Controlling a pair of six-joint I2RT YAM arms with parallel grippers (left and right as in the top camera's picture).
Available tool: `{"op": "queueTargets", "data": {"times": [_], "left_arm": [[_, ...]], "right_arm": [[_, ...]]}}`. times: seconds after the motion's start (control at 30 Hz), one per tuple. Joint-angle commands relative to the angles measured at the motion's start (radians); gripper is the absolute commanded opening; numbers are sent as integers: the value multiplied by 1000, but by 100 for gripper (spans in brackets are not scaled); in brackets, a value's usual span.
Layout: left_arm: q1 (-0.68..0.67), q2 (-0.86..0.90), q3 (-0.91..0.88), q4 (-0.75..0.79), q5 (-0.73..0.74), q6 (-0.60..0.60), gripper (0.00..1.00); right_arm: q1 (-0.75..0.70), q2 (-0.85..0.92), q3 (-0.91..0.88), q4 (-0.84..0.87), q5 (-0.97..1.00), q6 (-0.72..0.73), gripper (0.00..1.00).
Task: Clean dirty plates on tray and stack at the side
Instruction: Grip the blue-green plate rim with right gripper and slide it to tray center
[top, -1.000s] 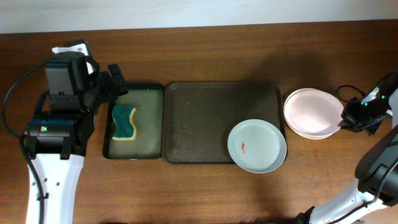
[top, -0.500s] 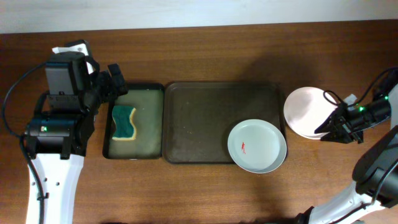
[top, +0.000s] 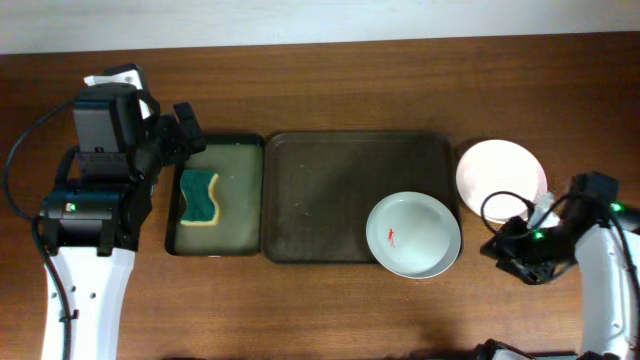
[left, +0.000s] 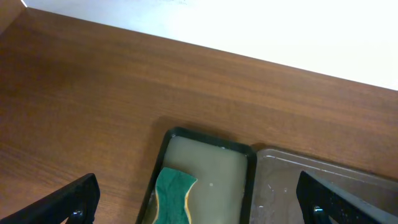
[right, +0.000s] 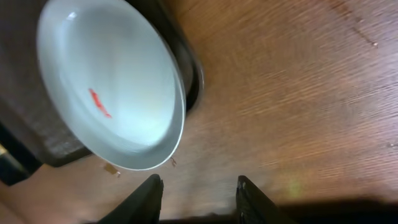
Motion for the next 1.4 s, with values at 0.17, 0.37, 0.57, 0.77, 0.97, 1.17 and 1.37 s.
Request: {"op": "queueTargets", "data": {"times": [0.17,0.37,0.57,0.77,0.97,1.17,1.37], "left_arm": [[-1,-11,-1,2,7,9,99],[-1,-11,-1,2,7,9,99],[-1,-11,-1,2,7,9,99],[-1,-11,-1,2,7,9,99],[-1,-11,-1,2,7,9,99],[-1,-11,-1,2,7,9,99],[-1,-11,-1,2,7,9,99]], "right_arm": [[213,7,-6,86,-18,46,98],[257,7,-12,98,95,174,30],[295,12,-87,214,151,255,32],[305,21,-217,383,146,328,29],[305,27,-303,512,142,330,24],[305,29,-322,587,26,331,4],[344,29,-323,672,-108,509,4]]}}
